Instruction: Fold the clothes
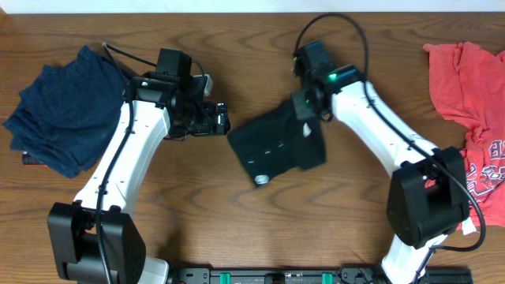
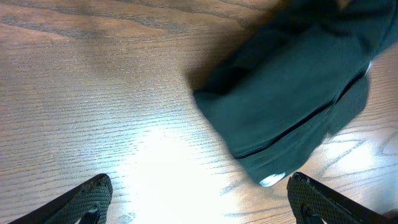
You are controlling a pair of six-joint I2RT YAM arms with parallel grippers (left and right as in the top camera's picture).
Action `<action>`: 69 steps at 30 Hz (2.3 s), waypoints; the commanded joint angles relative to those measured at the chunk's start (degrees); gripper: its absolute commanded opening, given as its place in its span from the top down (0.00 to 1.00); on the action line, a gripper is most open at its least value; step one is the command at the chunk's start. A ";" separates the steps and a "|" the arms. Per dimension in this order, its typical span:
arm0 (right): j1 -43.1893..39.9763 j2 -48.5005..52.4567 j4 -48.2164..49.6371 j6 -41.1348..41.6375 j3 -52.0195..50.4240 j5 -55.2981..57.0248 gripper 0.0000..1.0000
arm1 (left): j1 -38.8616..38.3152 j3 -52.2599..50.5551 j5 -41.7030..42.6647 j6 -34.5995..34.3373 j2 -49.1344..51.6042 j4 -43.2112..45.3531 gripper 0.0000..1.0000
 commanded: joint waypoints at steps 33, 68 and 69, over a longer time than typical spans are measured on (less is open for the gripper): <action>-3.10 -20.46 -28.50 10.01 0.72 -0.55 0.51 | -8.28 10.91 13.81 20.79 27.54 18.23 0.02; -3.48 -20.63 -30.58 10.03 0.72 -0.31 0.52 | 9.99 14.95 -9.44 10.97 20.63 17.42 0.94; -3.48 -20.63 -30.58 10.05 0.72 -0.31 0.52 | 11.23 14.95 -11.61 11.43 19.45 17.53 0.94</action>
